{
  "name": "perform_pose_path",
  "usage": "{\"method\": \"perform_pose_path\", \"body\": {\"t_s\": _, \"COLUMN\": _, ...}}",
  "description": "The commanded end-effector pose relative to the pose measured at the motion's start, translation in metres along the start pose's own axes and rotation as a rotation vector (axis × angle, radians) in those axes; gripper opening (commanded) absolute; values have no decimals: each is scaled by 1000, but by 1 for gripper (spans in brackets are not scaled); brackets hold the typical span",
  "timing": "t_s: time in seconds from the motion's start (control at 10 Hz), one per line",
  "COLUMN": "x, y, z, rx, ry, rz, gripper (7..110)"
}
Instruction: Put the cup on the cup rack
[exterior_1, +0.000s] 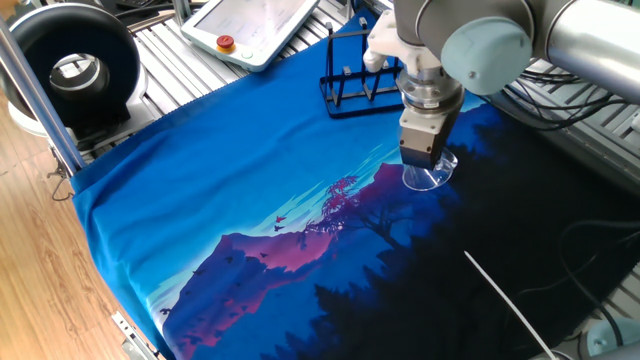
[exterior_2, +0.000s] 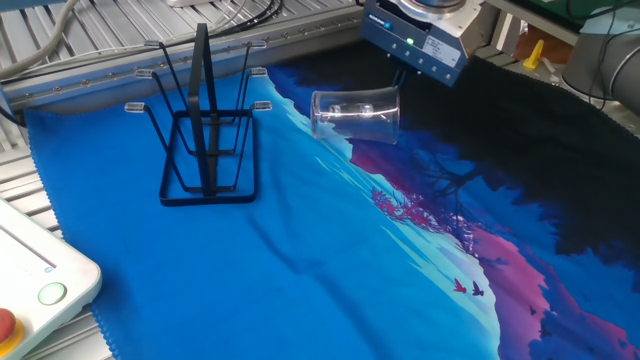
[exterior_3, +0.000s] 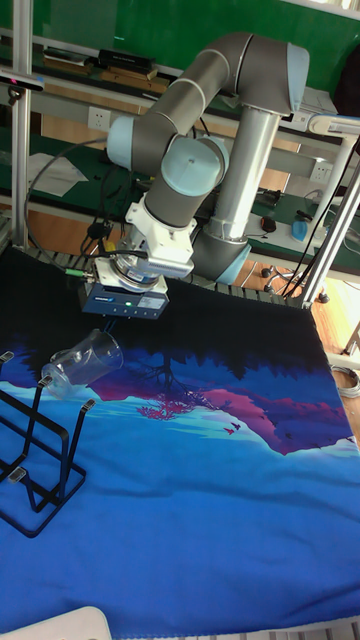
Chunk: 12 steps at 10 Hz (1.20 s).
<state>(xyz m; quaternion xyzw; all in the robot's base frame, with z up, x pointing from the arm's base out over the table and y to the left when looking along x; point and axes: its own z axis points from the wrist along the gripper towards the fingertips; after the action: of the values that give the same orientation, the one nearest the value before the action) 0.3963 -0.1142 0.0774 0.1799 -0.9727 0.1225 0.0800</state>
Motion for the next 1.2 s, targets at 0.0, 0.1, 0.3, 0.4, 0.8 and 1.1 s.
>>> {"method": "perform_pose_path", "body": {"t_s": 0.0, "x": -3, "y": 7, "z": 1, "rx": -26, "ry": -7, "rz": 2, "gripper": 7}}
{"method": "perform_pose_path", "body": {"t_s": 0.1, "x": -3, "y": 8, "z": 1, "rx": -31, "ry": -7, "rz": 2, "gripper": 7}}
{"method": "perform_pose_path", "body": {"t_s": 0.3, "x": -2, "y": 12, "z": 0, "rx": -46, "ry": -3, "rz": -3, "gripper": 7}}
{"method": "perform_pose_path", "body": {"t_s": 0.4, "x": -2, "y": 14, "z": 0, "rx": -51, "ry": -3, "rz": -3, "gripper": 7}}
{"method": "perform_pose_path", "body": {"t_s": 0.8, "x": -2, "y": 18, "z": 0, "rx": -68, "ry": 0, "rz": -9, "gripper": 7}}
{"method": "perform_pose_path", "body": {"t_s": 1.1, "x": -2, "y": 25, "z": 0, "rx": -84, "ry": 3, "rz": -12, "gripper": 7}}
